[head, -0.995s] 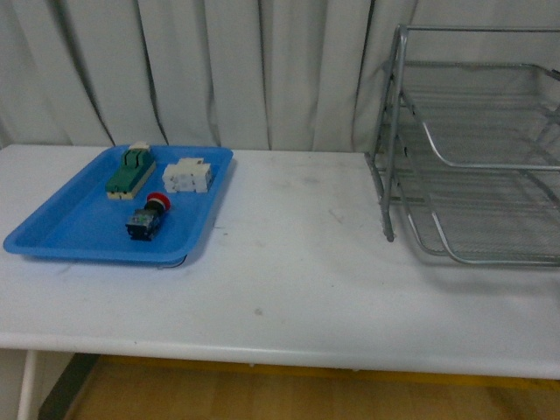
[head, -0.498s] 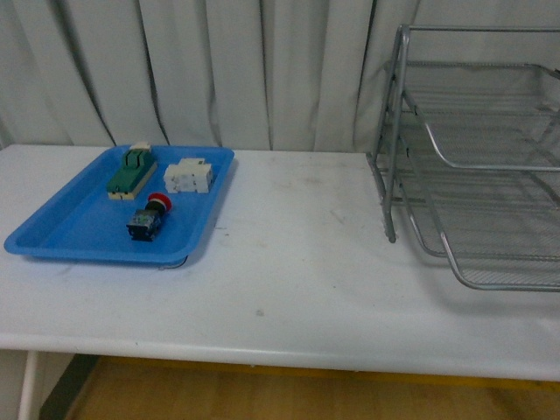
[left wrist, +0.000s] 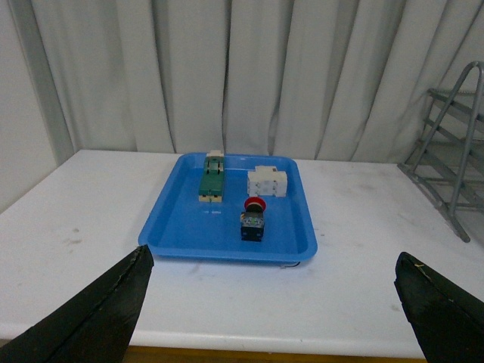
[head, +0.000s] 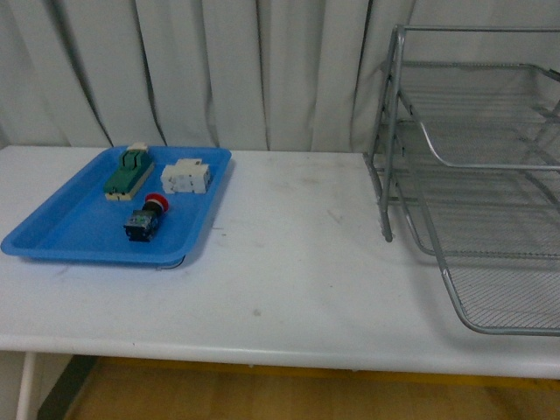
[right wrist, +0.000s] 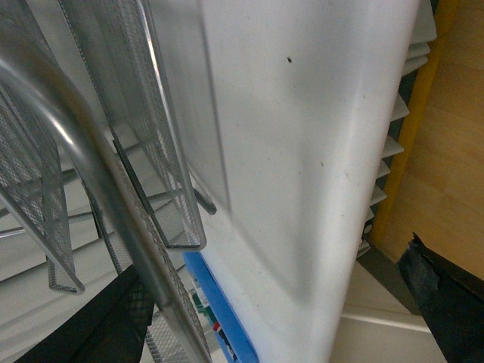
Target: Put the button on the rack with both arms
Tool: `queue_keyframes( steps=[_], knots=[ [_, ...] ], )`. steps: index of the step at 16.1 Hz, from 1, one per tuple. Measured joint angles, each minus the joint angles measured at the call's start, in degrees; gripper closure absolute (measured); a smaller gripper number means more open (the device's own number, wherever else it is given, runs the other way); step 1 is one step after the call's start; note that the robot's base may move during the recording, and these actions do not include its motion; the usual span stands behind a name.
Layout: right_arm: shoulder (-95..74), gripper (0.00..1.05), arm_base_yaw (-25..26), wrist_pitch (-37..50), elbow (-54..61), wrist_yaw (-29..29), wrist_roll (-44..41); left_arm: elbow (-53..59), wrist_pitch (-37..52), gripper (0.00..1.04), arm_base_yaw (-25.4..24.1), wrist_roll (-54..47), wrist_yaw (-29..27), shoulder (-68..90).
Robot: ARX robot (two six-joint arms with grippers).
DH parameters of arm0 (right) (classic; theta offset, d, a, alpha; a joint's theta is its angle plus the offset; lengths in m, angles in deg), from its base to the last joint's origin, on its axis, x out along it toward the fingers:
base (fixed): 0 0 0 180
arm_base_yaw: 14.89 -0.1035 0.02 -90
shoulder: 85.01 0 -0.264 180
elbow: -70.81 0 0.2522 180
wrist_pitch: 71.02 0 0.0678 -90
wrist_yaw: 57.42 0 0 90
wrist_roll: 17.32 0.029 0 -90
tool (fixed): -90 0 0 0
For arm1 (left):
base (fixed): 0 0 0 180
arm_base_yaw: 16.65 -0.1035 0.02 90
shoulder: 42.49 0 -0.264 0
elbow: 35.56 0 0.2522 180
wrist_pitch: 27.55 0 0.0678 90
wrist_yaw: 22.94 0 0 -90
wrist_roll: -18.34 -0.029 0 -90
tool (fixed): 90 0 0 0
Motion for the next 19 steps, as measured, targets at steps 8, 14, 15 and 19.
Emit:
queue_keyframes(
  steps=[8, 14, 15, 19],
  knots=[
    [9.4, 0.06, -0.3, 0.0, 0.0, 0.6, 0.3, 0.0, 0.0, 0.07, 0.0, 0.0, 0.0, 0.0],
    [30.1, 0.18, 1.5, -11.2, 11.2, -3.5, -10.0, 0.0, 0.0, 0.07, 0.0, 0.0, 0.0, 0.0],
    [47.6, 0.31, -0.6, -16.6, 13.2, -6.8, -27.2, 0.0, 0.0, 0.07, 0.0, 0.0, 0.0, 0.0],
    [96.0, 0.85, -3.9, -50.5, 17.4, -10.8, -77.2, 0.0, 0.0, 0.07, 0.0, 0.0, 0.0, 0.0]
  ],
)
